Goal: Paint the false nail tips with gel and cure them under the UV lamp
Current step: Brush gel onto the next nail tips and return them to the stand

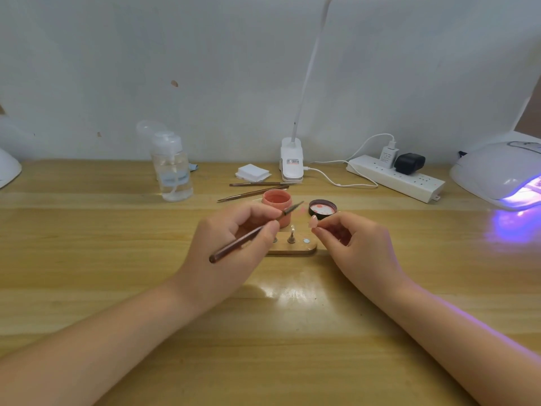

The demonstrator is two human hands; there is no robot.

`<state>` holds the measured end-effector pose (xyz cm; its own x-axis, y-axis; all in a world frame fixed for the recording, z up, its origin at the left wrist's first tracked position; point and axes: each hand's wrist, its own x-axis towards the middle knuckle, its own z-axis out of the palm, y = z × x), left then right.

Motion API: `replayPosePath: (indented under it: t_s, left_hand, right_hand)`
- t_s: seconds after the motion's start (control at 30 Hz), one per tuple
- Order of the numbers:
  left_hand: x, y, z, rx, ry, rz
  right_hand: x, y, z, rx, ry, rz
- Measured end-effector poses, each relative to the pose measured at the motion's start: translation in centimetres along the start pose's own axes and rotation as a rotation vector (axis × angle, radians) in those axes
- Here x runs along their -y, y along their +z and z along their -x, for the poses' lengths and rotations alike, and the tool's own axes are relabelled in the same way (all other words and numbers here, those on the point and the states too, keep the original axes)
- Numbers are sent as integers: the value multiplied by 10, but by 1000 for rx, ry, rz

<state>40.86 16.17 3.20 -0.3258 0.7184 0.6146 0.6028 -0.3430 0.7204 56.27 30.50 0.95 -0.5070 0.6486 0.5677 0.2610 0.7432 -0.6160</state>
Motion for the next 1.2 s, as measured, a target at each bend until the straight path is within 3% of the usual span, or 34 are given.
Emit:
replayPosePath:
  t_s: [0.13,0.43,0.6,0.7,0.87,1.03,1.2]
  left_hand:
    - [1,6,5,17,166,-206]
    - [3,7,9,79,220,-157]
    - [2,8,7,4,206,-182]
    - [4,10,6,38,204,-185]
    - [5,6,11,98,140,-52]
    - [1,1,10,-19,22,26]
    - [-2,2,10,-27,-12,182]
  right_hand:
    - [0,0,0,-10,-6,6]
    - [-1,1,-1,-39,-46,40]
    - [-1,1,-1,-25,-74,67]
    - [0,1,-1,-22,-89,73]
    - [1,0,-1,-45,-35,17]
    - [1,-4,-5,-45,31,-35]
    - [2,-6,-13,-39,59,-143]
